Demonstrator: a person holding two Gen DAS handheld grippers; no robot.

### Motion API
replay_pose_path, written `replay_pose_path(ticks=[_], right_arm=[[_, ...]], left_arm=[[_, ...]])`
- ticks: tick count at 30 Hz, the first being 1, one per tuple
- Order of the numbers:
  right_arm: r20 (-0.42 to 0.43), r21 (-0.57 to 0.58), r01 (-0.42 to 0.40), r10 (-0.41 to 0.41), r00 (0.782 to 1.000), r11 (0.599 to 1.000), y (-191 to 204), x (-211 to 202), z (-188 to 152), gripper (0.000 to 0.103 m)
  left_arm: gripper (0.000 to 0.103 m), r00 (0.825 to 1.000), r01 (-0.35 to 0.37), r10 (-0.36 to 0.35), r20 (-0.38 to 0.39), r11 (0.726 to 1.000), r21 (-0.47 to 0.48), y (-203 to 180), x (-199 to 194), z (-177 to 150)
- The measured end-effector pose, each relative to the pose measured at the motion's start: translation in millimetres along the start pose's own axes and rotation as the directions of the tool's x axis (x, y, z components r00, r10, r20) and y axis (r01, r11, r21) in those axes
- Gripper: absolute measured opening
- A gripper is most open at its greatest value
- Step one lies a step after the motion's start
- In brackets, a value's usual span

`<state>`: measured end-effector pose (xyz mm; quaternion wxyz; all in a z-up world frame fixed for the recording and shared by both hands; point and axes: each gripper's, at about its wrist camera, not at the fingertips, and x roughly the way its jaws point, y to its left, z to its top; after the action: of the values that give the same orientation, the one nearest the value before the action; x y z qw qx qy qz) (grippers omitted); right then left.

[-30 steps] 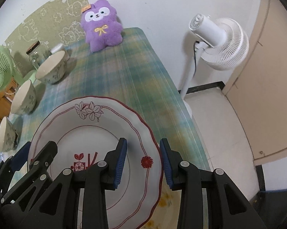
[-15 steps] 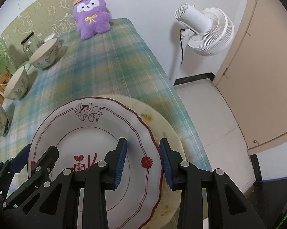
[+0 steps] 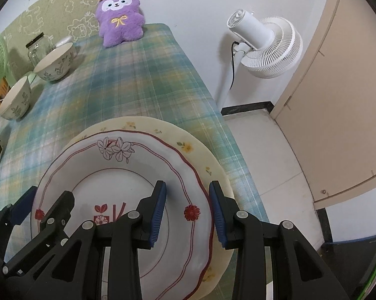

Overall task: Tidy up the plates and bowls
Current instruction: 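Carry the red-rimmed plate with both grippers and lower it onto the yellow plates, then open both grippers and withdraw from the plate stack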

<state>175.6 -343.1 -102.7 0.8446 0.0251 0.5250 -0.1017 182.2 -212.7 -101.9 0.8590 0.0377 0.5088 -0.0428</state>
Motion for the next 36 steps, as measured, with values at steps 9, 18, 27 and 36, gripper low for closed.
replay_pose_path(ticks=[9, 18, 27, 36], right_arm=[[-0.012, -0.028, 0.004, -0.004, 1.000, 1.000, 0.5, 1.9, 3.0, 0.040], [-0.018, -0.014, -0.043, 0.043, 0.999, 0.999, -1.9, 4.0, 6.6, 0.048], [-0.010, 0.016, -0.107, 0.107, 0.994, 0.994, -5.0, -22.0, 23.9, 0.061], [0.091, -0.020, -0.164, 0.165, 0.982, 0.986, 7.3, -85.3, 42.1, 0.075]], left_arm=[[0.052, 1.000, 0.008, -0.008, 0.009, 1.000, -0.024, 2.0, 0.7, -0.4], [0.060, 0.999, 0.039, -0.040, -0.012, 0.998, -0.039, 6.7, 3.5, 2.9], [0.075, 0.998, 0.063, -0.063, 0.007, 0.997, -0.047, 23.1, -20.6, 23.7], [0.088, 0.995, 0.056, -0.053, 0.089, 0.998, -0.034, 39.7, -75.4, 37.0]])
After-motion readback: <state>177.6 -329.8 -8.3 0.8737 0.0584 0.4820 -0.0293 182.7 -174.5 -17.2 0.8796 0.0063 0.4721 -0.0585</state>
